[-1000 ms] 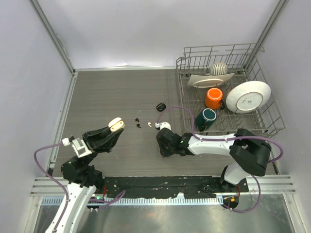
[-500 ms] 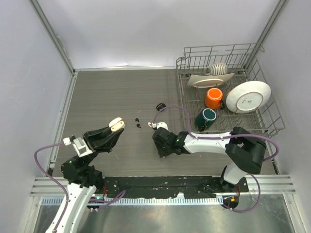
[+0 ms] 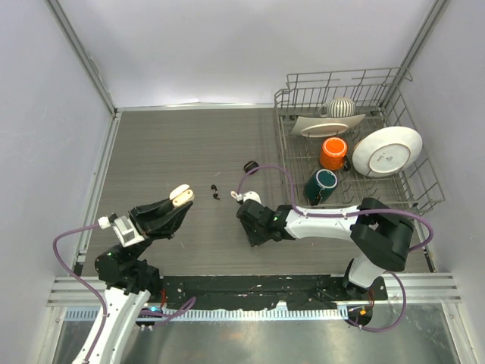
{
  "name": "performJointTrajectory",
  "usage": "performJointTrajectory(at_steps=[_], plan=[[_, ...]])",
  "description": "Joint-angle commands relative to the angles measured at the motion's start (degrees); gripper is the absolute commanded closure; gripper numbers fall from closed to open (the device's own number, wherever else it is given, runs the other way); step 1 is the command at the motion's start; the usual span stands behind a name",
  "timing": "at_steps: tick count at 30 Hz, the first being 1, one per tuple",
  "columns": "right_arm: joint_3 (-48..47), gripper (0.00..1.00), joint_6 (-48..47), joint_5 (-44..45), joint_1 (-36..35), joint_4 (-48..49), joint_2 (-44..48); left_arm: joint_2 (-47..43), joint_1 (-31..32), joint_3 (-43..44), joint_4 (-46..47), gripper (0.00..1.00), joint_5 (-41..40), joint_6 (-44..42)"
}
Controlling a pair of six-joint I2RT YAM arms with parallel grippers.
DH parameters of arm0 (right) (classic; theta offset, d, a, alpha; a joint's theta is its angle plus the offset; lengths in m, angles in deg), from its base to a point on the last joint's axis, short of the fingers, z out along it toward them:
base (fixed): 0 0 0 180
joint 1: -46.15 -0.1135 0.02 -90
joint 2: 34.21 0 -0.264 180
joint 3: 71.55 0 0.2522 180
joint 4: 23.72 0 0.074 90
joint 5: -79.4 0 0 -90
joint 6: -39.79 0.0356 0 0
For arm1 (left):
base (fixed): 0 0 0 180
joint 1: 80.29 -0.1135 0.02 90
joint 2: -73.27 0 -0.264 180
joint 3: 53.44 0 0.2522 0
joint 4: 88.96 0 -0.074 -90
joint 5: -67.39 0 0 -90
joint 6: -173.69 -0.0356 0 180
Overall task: Insert the wireless bluetooth earbuds into the charging case
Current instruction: Pick up the earbud from the center of the board.
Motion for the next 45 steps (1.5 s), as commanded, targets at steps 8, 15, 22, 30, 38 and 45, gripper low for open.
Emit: performJointTrajectory(at_steps=[8,15,22,30,38,45], plan=[[-1.66,0.62,-0.42,0.57,-0.47,-2.62,-2.52,-0.72,0.16,1.27,0.14,1.00,-0.59,-0.67],[-3.07,0.70,-0.33,1.18,-0.47,-3.32,-3.84,-0.81,0.16,1.18,0.06,1.00,-0.59,-0.49],[-2.98,0.91,-0.42,2.41,-0.56,-3.32,-0.34,-1.07,0.07,1.18,-0.21,1.00,-0.85,-0.49],[-6.74,0.99,-3.31,10.22,-2.57,3.61,17.66,-1.07,0.07,1.01,0.23,1.00,-1.47,-0.23],[-14.49,0.99,-12.19,14.11,-4.78,23.44,24.64,0.42,0.07,-0.40,3.39,0.99,-1.12,1.09],[-17.74,0.99,-20.10,8.84,-8.29,39.38,22.09,3.32,0.16,-0.40,5.24,0.99,-1.20,2.14]])
